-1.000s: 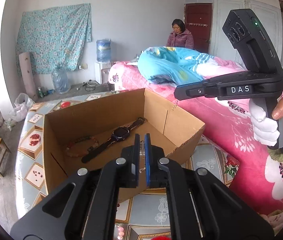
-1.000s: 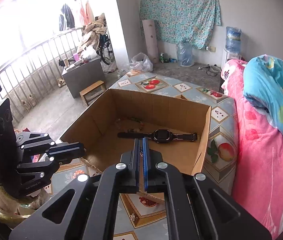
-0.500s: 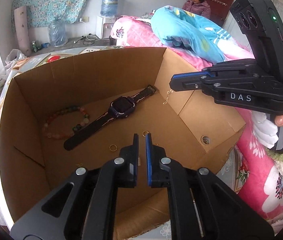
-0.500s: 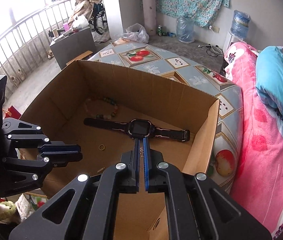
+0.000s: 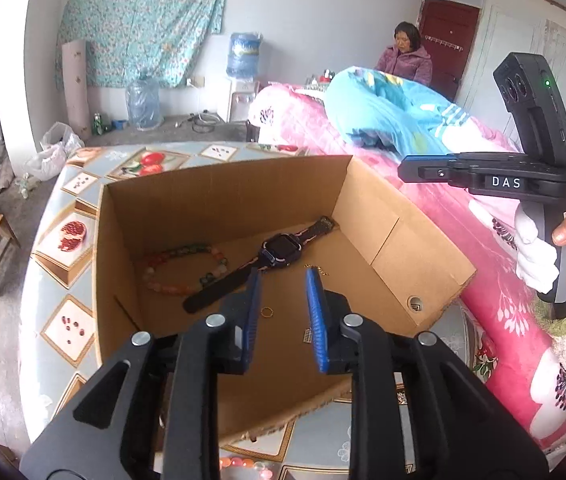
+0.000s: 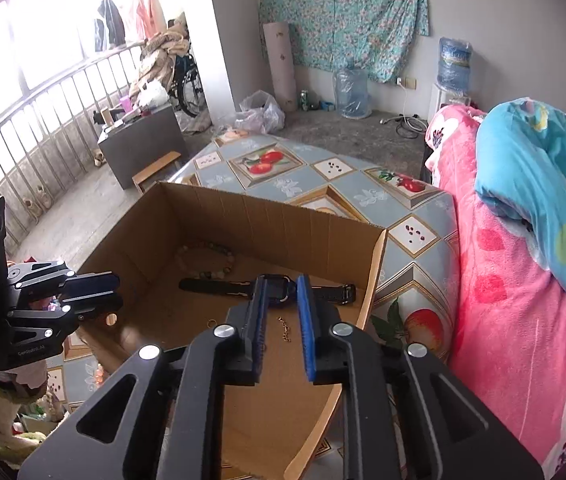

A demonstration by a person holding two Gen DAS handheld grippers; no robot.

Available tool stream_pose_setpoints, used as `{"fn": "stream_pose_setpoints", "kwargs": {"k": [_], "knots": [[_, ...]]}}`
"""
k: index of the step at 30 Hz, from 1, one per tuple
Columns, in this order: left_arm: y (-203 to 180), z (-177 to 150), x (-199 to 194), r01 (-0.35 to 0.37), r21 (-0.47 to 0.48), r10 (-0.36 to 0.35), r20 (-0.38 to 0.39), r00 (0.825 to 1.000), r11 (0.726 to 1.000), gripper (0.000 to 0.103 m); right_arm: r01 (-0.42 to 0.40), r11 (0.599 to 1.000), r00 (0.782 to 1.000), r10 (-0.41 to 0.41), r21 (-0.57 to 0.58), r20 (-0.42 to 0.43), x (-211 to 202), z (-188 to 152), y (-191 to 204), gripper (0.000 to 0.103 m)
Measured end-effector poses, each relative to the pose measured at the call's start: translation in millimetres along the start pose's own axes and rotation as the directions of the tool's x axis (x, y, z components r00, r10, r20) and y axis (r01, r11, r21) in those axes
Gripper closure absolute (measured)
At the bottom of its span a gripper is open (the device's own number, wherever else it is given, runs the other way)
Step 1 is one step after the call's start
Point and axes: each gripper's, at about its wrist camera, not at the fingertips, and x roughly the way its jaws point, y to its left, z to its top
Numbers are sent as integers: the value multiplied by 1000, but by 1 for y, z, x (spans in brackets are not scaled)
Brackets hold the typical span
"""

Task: Organize jewelry
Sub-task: 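Carry both charms over the box and open both grippers inside it, then withdraw both open grippers from the box back to the table, then close the right gripper on the small silver pendant charm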

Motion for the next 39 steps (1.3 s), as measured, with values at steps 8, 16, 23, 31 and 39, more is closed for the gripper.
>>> {"fn": "stream_pose_setpoints", "kwargs": {"k": [8,16,23,31,39], "knots": [[23,-47,-73,-37,-62,42,72,997,997,51,8,1000,987,-10,12,162,-78,-45,22,55],[16,-115,-55,24,-155,-35,-72,997,988,43,-11,990,988,-10,139,152,-100,-125,30,50],[6,-138,-8,-24,-122,3,-169,986,992,43,-37,958,999,35,283,11,-48,-178,29,50],[2,-151,2,-20,-124,-4,-193,981,992,42,-40,953,995,65,299,-72,-1,-197,37,54],[-7,-154,4,-28,-90,11,-190,982,996,39,47,988,988,-25,146,-150,31,-198,67,68]]}}
